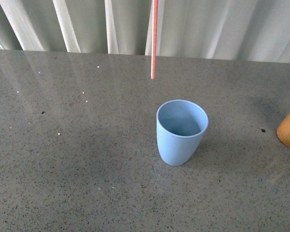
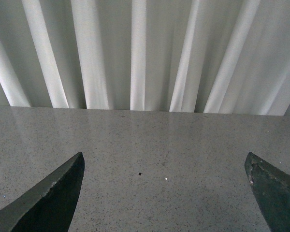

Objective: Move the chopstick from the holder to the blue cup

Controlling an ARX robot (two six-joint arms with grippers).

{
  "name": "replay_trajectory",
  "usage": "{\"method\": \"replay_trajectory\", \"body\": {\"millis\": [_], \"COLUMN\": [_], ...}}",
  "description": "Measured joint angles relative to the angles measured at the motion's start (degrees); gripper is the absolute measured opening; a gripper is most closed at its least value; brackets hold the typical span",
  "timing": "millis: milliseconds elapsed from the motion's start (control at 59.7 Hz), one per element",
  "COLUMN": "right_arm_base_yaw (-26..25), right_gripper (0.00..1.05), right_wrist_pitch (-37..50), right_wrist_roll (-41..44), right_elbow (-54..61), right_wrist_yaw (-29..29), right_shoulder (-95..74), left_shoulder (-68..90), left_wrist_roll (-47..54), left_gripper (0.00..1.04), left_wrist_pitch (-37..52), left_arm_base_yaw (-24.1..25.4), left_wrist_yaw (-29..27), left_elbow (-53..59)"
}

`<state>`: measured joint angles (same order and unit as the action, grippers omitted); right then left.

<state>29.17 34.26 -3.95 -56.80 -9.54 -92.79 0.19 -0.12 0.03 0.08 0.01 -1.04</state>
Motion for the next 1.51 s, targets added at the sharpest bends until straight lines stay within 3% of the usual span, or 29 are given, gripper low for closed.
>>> {"method": "replay_trajectory", "body": {"millis": [502,955,1507], "right_arm_base_yaw": [-1.46,-9.03,-6.43], "right_gripper": [0.02,0.02,0.02], "right_wrist_pitch": [0.11,4.98,8.59], "right_wrist_roll": [-1.36,-1.09,-1.11], "right_elbow": [11.37,14.62,13.18], "right_wrist_yaw": [0.83,-1.31,-1.38], "right_shoulder": [7.10,3.58,-3.15], "left_shoulder": [0.00,0.00,0.00], "left_wrist_roll": [0.00,0.00,0.00], "left_gripper": [0.98,0.98,0.98], "left_wrist_pitch": [0.00,0.00,0.00], "left_arm_base_yaw": [0.00,0.00,0.00], "left_wrist_yaw": [0.00,-0.02,-0.02], "left_elbow": [0.00,0.00,0.00]}}
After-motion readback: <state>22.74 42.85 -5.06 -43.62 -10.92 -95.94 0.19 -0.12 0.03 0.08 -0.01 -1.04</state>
